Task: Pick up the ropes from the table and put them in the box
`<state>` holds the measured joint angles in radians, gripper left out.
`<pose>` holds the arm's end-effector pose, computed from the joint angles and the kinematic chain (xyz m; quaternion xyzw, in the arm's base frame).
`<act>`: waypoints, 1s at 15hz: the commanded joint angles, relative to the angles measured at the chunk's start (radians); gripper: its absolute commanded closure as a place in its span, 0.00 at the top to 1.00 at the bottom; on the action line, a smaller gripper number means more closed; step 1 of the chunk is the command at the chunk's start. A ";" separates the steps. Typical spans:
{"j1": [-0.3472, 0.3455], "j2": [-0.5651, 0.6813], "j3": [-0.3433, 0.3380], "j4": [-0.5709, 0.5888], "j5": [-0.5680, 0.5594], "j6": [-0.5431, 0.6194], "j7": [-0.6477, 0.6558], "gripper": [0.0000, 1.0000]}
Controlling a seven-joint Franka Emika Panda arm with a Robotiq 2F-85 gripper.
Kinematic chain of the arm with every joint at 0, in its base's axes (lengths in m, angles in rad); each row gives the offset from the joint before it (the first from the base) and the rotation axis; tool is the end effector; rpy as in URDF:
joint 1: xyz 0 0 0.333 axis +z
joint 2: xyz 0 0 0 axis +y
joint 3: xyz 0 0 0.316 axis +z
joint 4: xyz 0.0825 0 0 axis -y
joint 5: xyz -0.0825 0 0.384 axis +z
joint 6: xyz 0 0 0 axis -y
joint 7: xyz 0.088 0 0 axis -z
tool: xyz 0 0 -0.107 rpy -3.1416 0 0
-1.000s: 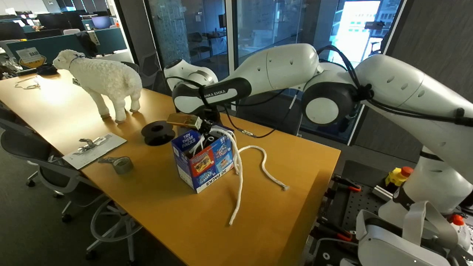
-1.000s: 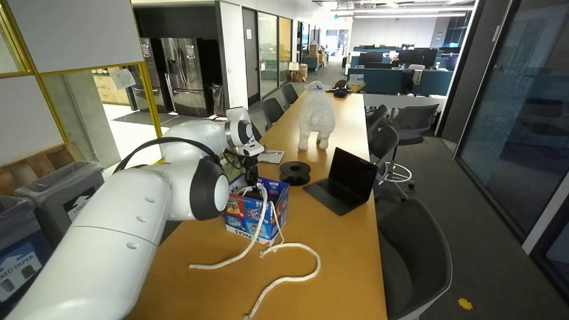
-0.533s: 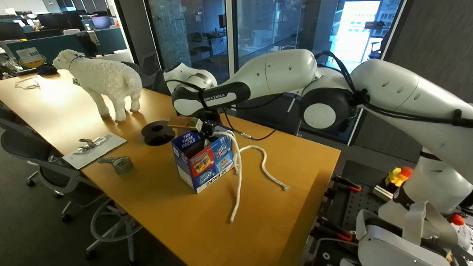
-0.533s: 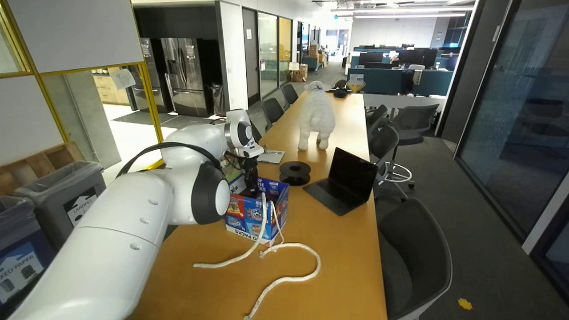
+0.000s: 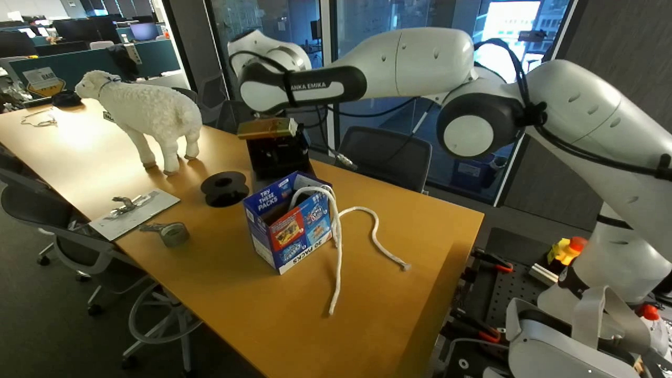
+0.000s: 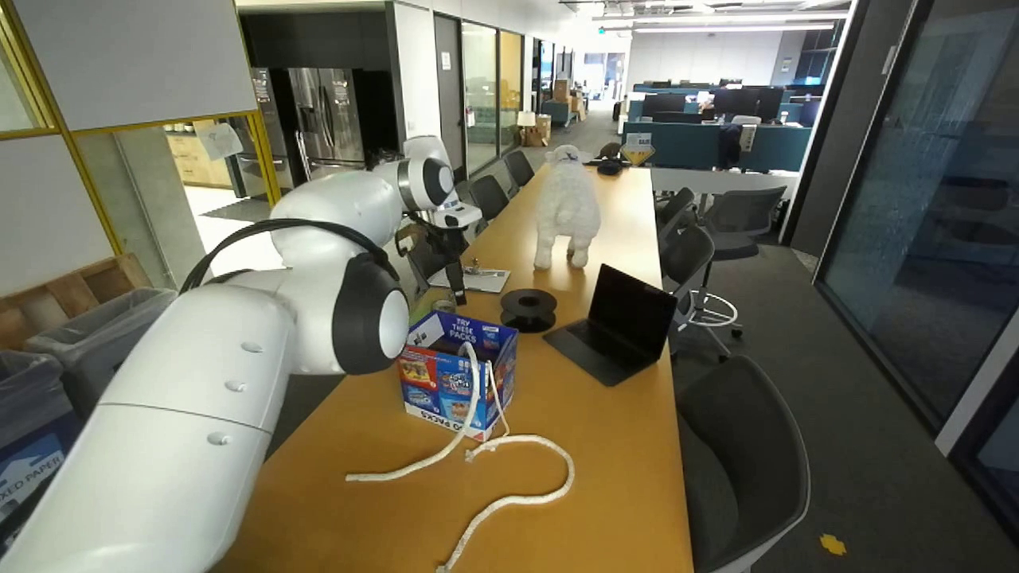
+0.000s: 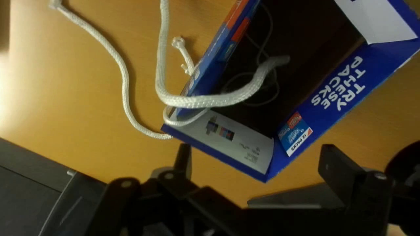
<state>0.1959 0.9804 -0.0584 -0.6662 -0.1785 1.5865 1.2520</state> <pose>0.7714 0.1107 0.3846 0.8513 -0.5114 0.0510 0.1052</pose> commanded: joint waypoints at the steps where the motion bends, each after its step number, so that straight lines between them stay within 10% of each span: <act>1: -0.046 -0.164 0.035 -0.121 0.014 -0.051 -0.216 1.00; 15: -0.209 -0.449 0.004 -0.780 0.041 0.352 -0.706 1.00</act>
<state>0.0055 0.6014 -0.0365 -1.2517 -0.1779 1.8041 0.6214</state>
